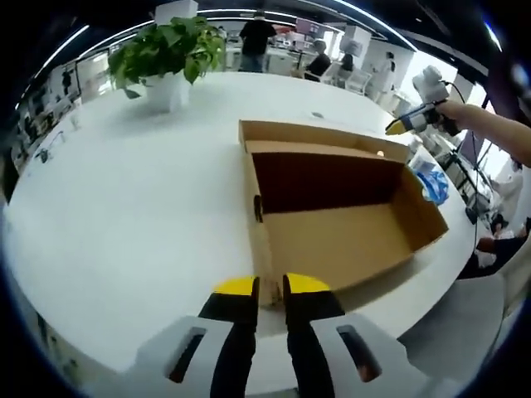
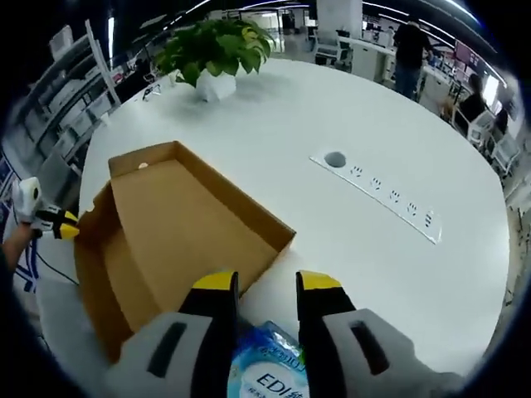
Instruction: Operate the shoe box by opening the lid, removing the specified soft item, and placing it in the target area until the item is outside and the box remains undamaged.
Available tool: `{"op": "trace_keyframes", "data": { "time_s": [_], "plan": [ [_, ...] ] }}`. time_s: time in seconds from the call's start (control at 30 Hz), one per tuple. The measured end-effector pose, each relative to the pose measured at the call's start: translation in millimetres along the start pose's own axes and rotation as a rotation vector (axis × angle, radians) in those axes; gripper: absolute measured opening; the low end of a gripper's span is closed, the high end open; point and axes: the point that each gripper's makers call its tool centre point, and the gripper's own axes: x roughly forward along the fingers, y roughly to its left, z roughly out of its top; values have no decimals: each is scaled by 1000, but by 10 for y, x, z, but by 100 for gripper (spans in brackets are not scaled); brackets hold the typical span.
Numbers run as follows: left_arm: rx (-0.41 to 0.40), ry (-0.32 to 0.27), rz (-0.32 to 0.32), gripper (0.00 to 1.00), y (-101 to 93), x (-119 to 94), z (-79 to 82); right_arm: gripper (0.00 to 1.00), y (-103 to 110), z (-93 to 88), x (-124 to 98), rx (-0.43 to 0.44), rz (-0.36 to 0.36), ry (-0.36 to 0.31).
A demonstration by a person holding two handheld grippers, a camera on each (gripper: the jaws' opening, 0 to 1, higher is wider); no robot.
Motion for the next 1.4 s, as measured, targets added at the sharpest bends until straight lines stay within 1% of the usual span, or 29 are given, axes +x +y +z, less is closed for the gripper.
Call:
{"op": "trace_keyframes", "data": {
  "time_s": [0.07,0.13,0.2,0.37,0.5,0.6,0.67,0.73,0.77,0.93,1.17,1.4],
  "plan": [
    [-8,7,-1,6,3,11,-8,24,31,-4,46,42,18,1],
    [-29,13,-10,5,-4,19,-18,23,13,-6,97,63,10,2],
    [-30,17,-9,5,-2,23,-28,22,11,-22,144,78,9,10],
    [-44,24,-13,4,1,23,-39,20,36,-58,287,147,14,30],
    [-45,29,-13,4,2,24,-43,16,51,-78,349,191,8,39],
    [-50,30,-17,4,5,25,-44,14,64,-106,375,241,14,43],
    [-55,32,-18,4,5,26,-44,12,53,-120,373,260,6,44],
    [-55,35,-18,3,1,25,-46,8,32,-155,360,257,-9,57],
    [-51,34,-20,3,-2,25,-45,7,47,-155,360,265,0,54],
    [-79,23,-28,3,0,24,-49,5,44,-141,315,293,-5,48],
    [-85,23,-28,3,0,25,-48,4,60,-119,262,308,-16,40],
    [-99,15,-34,3,-10,30,-50,3,64,-27,147,326,-17,-4]
  ]
}}
